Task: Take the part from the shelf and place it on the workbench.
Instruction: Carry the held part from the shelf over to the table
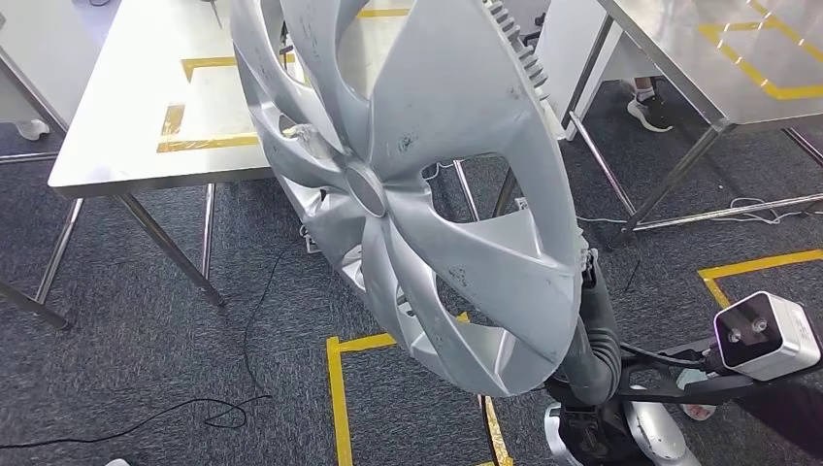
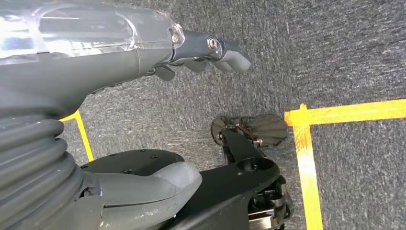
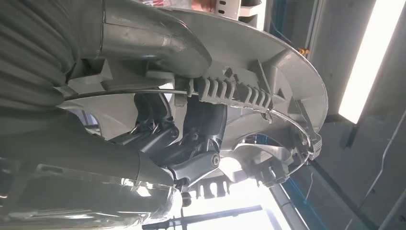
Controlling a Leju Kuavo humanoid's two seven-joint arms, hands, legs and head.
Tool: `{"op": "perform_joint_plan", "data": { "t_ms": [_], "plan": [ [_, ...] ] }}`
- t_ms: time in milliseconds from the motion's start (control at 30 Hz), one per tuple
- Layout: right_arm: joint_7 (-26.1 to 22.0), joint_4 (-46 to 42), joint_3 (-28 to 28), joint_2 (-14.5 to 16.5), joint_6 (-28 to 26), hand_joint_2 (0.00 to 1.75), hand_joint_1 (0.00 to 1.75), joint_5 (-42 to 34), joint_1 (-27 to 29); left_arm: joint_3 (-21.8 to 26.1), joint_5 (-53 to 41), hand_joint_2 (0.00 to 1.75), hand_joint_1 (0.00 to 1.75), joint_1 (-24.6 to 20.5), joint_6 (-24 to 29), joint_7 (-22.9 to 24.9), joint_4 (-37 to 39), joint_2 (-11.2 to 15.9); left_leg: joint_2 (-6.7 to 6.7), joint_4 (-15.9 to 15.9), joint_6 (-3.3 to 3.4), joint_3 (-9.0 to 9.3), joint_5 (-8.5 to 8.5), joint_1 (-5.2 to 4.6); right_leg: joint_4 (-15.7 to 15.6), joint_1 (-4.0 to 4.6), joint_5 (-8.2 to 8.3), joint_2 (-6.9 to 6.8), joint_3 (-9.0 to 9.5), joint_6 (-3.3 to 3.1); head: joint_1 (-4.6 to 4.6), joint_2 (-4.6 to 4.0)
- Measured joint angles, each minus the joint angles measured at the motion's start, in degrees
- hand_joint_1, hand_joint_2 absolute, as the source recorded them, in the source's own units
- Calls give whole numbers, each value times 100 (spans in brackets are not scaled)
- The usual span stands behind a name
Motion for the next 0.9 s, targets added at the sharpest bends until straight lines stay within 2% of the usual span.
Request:
{"op": "perform_joint_plan", "data": {
  "t_ms": [100, 233, 900],
  "plan": [
    [-2, 3, 1, 1, 9, 175, 175, -10, 0, -2, 7, 175, 0, 0, 0, 4, 0, -1, -7, 2, 2, 4, -1, 0, -10, -4, -4, -1, 7, 78, -2, 0],
    [-2, 22, 2, 1, 15, 175, 175, -16, 1, -2, 15, 175, 0, 0, 0, 6, 0, -2, -11, 0, 1, 13, -1, 6, -3, -1, -14, -1, 9, 99, -21, 0],
    [-7, 67, 7, 1, 166, 175, 175, -56, 24, -2, 83, 175, 0, 0, 31, 191, 0, -36, -18, -10, 0, 36, -1, 12, 18, 7, -31, -3, 17, 89, -47, 0]
  ]
}}
